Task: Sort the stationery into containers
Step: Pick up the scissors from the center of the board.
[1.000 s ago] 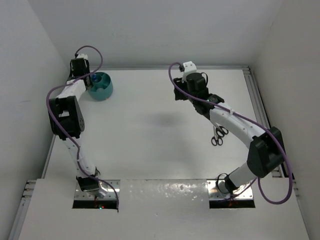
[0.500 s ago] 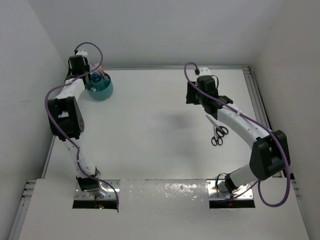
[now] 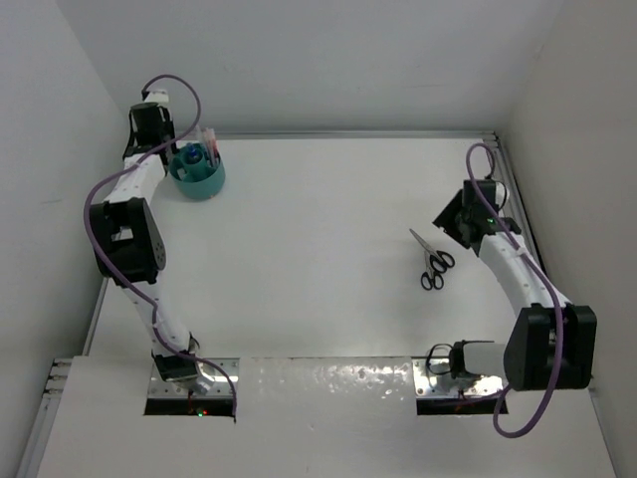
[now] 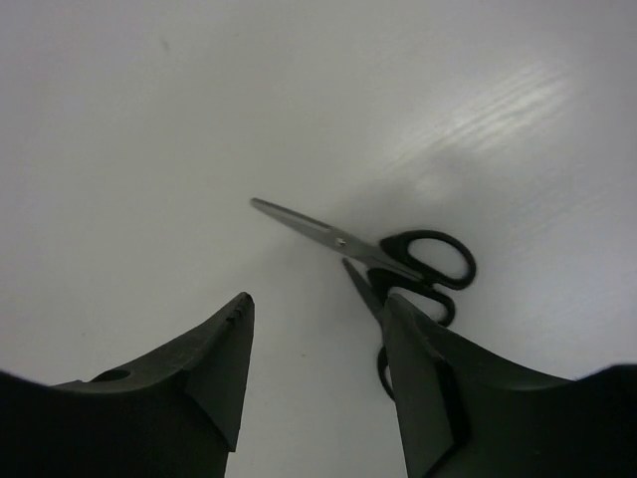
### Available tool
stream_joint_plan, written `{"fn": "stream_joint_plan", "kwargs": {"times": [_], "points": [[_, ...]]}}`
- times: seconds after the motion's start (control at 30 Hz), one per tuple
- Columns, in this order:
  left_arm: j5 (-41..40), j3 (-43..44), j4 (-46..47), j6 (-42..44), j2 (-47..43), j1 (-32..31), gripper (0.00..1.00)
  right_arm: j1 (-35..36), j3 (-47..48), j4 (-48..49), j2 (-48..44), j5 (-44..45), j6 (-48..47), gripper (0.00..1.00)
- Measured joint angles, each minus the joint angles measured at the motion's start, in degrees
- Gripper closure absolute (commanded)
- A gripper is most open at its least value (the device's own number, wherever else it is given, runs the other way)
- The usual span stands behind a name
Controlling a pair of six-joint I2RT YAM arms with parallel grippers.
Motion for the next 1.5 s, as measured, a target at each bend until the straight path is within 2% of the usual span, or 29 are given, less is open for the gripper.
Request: {"fn": "stream_joint_plan", "kwargs": {"times": [0.2,0.4,0.5,0.67,0.9,1.23,1.5], "points": [[0.66,1.20,-3.26,-1.14,-3.28,-0.46,0.77,-6.45,-2.21,-5.66,-1.03,1.05,1.64,0.47],[3.80,2.60,-7.34,-2.47,-8.24,-2.03,0.77,-10.25,-11.96,-1.86,-5.42,-0.24,12.02,0.46],[5.55,3.15,-9.03,-3.28,-9.31,-3.06,0.77,-9.62,-12.02,-1.73,-4.22,-0.24,13.90,0.45],[6.88,2.12,-10.88,-4.04,-9.66,-4.11,0.77,-8.13,-3.65,-3.43,3.54,-0.55,11.28,0.46],[7.89,0.26,-14.05,-4.22,-9.66,-4.37,0.77,-10.58,-13.90,-0.17,0.07,0.39,18.80,0.53],[7.91,-2.23,-14.73,-4.24,-9.66,-4.68,0.77,-10.69,-11.98,2.38,5.53,4.68,19.02,0.64],[7.87,-2.23,-14.95,-4.37,-9.66,-4.70,0.77,-10.71,-11.96,3.43,8.68,2.49,17.44,0.64]]}}
